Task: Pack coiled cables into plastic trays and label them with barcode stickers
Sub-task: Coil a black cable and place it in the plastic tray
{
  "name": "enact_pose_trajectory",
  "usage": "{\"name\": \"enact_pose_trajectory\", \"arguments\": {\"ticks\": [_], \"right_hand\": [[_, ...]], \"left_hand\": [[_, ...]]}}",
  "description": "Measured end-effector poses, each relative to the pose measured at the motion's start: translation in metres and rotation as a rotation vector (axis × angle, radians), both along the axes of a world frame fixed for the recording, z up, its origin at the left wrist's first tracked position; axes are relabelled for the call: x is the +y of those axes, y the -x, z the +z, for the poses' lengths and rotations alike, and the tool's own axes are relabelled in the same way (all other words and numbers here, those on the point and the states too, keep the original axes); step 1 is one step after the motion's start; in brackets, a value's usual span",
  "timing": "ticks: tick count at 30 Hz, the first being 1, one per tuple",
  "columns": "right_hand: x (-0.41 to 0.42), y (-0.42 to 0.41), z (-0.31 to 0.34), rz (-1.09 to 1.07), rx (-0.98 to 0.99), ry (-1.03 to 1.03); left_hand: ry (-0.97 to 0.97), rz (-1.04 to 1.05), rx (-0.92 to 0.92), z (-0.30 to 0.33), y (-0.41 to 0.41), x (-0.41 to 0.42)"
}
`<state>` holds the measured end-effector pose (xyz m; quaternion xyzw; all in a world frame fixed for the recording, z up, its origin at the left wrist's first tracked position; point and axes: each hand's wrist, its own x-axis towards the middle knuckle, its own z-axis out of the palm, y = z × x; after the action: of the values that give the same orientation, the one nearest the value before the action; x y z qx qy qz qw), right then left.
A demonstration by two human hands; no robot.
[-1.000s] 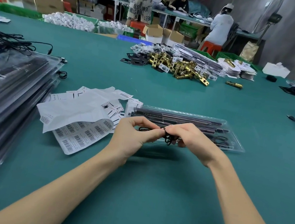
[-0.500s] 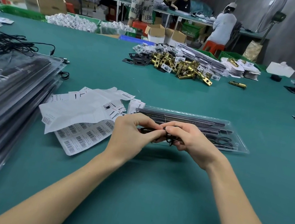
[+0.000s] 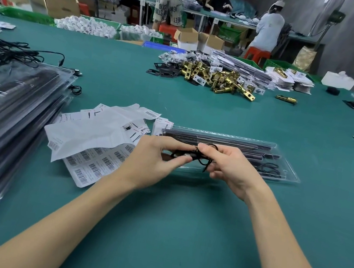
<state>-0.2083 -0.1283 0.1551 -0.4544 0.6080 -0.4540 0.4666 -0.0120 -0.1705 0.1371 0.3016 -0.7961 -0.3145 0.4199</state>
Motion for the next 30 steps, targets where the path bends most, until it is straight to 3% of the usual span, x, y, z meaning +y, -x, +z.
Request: {"name": "enact_pose_trajectory", "arguments": {"ticks": [3, 6, 10, 13, 21, 30], "right_hand": [[0.001, -0.001, -0.004, -0.057, 0.018, 0.125], [0.004, 0.002, -0.006, -0.019, 0.045, 0.223], [0.012, 0.01, -0.006, 0.103, 0.141, 0.266], [0.015, 0.015, -0.004, 0.133, 0.377, 0.31], [0.019, 0.018, -0.004, 0.24, 0.756, 0.46], [0.012, 0.01, -0.025, 0.139, 0.656, 0.669]], "left_hand": [[-0.279, 0.005, 0.067, 0.001, 0.005, 0.002], [-0.583, -0.032, 0.254, 0.006, 0.007, 0.004], [-0.781, -0.029, 0.376, 0.012, 0.007, 0.005], [-0.807, -0.002, 0.379, 0.012, 0.006, 0.004], [-0.784, 0.064, 0.316, 0.008, 0.006, 0.001], [-0.703, 0.103, 0.178, 0.006, 0.011, 0.005]]}}
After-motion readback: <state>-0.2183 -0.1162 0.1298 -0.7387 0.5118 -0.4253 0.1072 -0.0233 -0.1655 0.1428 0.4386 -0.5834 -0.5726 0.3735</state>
